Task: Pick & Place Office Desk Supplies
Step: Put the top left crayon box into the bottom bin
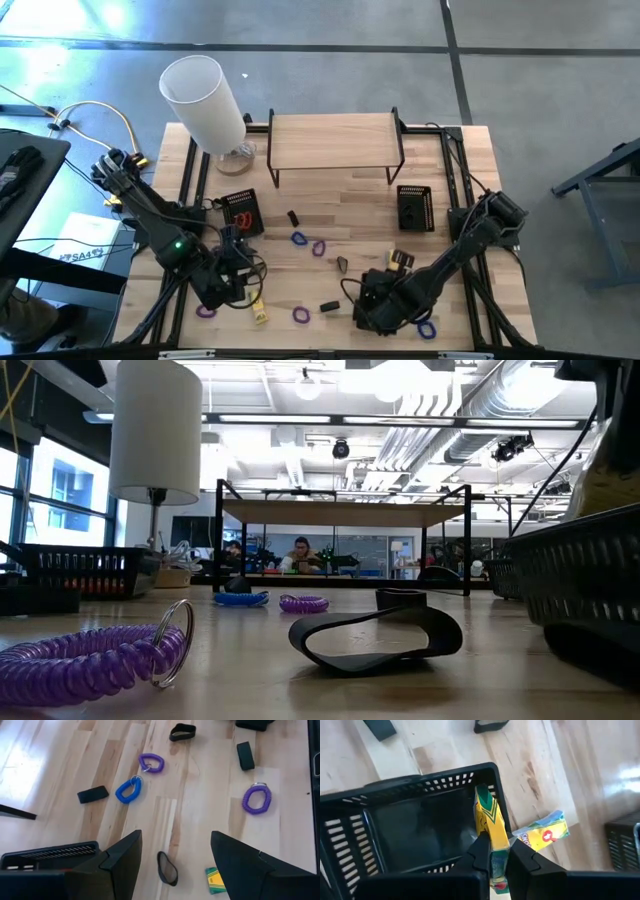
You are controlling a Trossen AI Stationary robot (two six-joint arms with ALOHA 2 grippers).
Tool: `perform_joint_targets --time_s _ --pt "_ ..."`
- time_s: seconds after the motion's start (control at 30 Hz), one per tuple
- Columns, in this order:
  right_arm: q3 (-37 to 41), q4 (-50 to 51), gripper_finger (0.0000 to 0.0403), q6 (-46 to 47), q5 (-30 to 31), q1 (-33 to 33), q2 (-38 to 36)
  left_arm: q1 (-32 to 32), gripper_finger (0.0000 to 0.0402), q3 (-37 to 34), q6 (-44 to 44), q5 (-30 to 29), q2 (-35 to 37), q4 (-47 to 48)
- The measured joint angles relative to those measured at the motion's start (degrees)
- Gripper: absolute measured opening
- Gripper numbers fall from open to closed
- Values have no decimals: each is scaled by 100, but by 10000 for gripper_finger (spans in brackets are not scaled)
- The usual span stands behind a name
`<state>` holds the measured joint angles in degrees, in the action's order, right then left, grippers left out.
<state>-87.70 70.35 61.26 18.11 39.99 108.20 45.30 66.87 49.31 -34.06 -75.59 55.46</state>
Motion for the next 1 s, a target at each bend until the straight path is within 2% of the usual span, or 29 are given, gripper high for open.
perform_joint_targets --time_s 0.3,0.53,0.67,1.0 --pt "0 148 21 -707 121 -117 182 -1 230 -77 75 -76 0 2" --pt "-2 15 36 -751 -558 -259 348 -2 230 -77 121 -77 -4 -24" --pt "-2 -197 75 -451 -679 -299 356 -2 230 -77 158 -77 -4 -24" --pt "-2 -629 214 -437 -1040 -297 354 -2 230 -77 178 -75 -4 -42"
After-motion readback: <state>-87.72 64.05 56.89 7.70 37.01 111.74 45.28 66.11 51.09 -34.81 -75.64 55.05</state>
